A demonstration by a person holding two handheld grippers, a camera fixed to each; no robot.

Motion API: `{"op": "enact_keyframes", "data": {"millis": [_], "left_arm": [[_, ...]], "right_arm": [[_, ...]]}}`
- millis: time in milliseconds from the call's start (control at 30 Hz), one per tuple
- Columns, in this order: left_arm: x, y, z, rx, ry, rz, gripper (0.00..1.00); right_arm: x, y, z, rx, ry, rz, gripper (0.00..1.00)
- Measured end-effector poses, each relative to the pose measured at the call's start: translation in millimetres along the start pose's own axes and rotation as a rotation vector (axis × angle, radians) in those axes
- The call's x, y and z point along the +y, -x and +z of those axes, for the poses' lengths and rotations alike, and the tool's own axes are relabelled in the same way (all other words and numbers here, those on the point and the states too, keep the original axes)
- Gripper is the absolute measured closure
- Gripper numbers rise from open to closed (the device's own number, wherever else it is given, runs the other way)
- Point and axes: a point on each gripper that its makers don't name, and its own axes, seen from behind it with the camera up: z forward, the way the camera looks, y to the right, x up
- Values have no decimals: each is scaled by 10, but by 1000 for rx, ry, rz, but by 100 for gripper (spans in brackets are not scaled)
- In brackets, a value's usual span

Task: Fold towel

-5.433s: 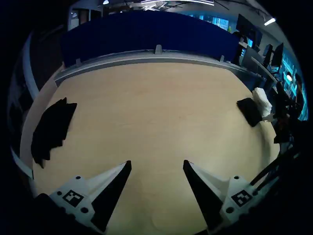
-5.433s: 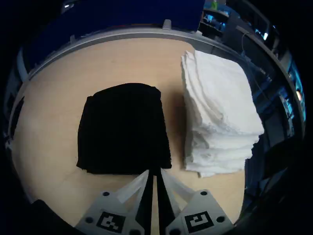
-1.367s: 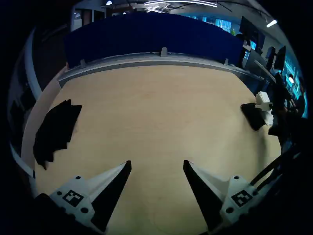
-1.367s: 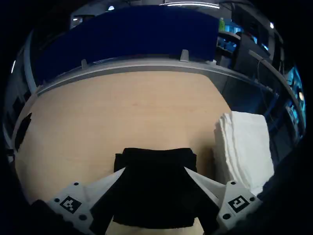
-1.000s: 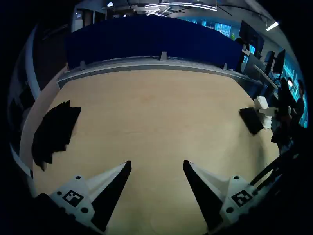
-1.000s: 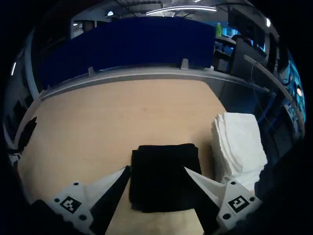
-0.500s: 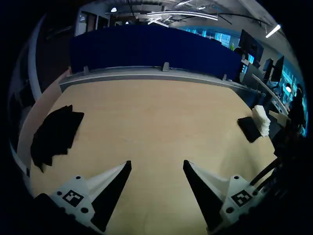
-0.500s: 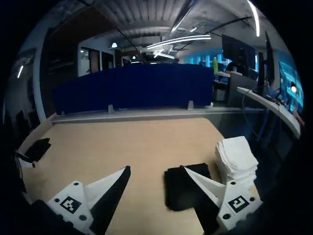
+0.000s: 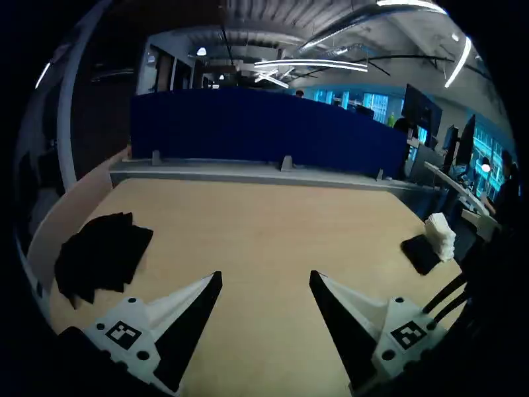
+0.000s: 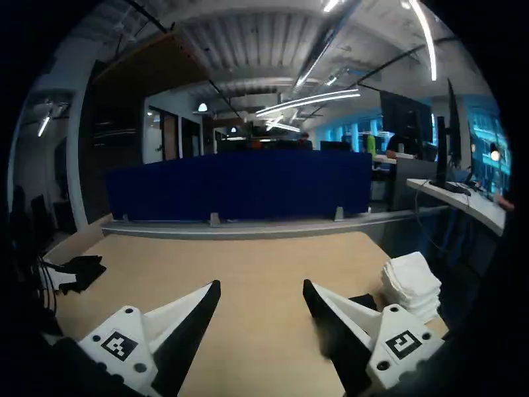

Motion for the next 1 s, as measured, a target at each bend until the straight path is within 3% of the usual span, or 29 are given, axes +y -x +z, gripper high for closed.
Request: {"op": "enact_keyframes", "data": {"millis": [267, 467, 767, 1000], "left_arm": [[-142, -456, -80, 197, -30, 23, 2], [-285, -606, -148, 279, -80, 70, 2], [-477, -614, -203, 369, -144, 113, 2], [-670, -566, -191, 432, -182, 89, 2]], "right_arm": [[-412, -155, 3, 18, -18, -5, 3], [-738, -180, 28, 2, -61, 20, 3], [-1072, -153, 100, -40, -106, 12, 3], [-1121, -141, 259, -59, -80, -42, 3]]}}
